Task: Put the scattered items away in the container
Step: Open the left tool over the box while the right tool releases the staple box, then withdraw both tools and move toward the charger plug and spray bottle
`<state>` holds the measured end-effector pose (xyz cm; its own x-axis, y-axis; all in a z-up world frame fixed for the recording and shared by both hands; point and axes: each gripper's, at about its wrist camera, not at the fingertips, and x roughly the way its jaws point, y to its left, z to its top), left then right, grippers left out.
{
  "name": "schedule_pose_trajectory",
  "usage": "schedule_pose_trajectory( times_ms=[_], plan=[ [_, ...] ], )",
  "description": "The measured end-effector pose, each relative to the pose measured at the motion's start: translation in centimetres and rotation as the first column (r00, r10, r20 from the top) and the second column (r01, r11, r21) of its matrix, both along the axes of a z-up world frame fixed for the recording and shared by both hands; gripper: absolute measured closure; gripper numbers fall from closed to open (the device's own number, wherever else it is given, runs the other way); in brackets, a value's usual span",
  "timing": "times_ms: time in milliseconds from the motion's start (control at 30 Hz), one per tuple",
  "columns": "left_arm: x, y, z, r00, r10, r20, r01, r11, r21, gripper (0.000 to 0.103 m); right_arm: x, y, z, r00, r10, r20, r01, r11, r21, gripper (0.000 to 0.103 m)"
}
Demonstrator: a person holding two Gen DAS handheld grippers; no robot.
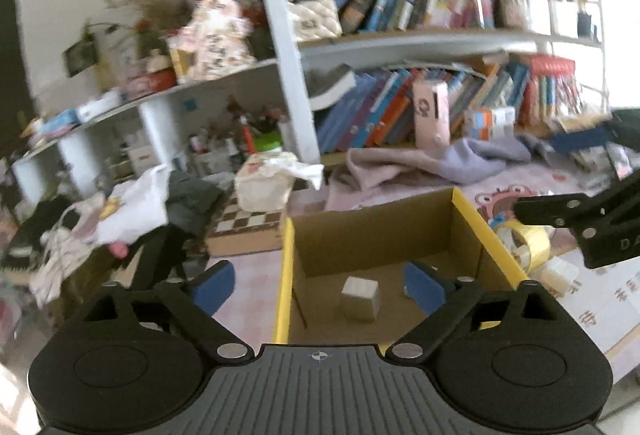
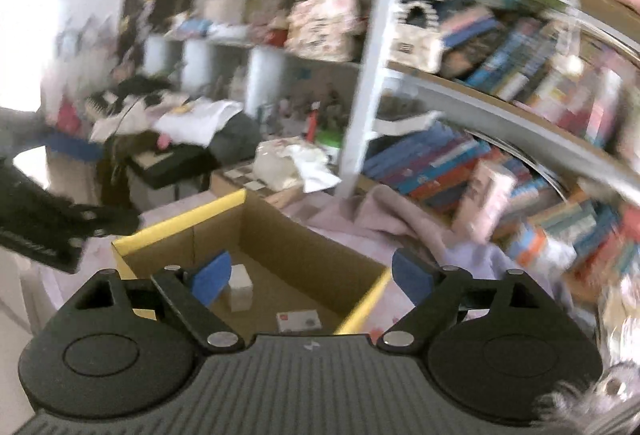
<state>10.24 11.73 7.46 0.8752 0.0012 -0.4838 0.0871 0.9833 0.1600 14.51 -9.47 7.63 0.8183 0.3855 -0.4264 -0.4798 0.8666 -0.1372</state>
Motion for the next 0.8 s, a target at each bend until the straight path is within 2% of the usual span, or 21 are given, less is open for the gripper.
schedule_pose_trajectory(
  times_ms=[167,333,467,633,800],
  plan=[
    [-3.7,-0.3,-1.1,1.0,0.029,0.004,-0.028,0.999,-0.023,0.004,-4.4,-1.7,-0.9,0.993,-0.117,0.004,0.116,0.992,0.054,0.013],
    [-6.3,-0.3,-2.5,0.998,0.063,-0.016,-0.063,0.997,-0.05,0.004,-8.4,-1.8,-2.3,0.987,-0.154,0.047,0.154,0.988,0.006,0.01],
    [-8.6,-0.5,-3.3,0.995,0.098,-0.011,-0.098,0.992,-0.081,0.004,-11.3,-2.2,-3.3,0.979,-0.197,0.058,0.196,0.98,0.019,0.007],
    [-10.5,-1.1,-4.8,0.994,0.105,-0.032,-0.108,0.991,-0.079,0.004,-13.7,-2.7,-5.1,0.96,-0.281,0.007,0.28,0.959,0.046,0.007],
    [-11.0,-1.8,-5.8,0.995,0.078,-0.057,-0.081,0.995,-0.061,0.004,-15.1,-2.9,-6.9,0.946,-0.32,-0.056,0.321,0.947,0.02,0.007]
  ],
)
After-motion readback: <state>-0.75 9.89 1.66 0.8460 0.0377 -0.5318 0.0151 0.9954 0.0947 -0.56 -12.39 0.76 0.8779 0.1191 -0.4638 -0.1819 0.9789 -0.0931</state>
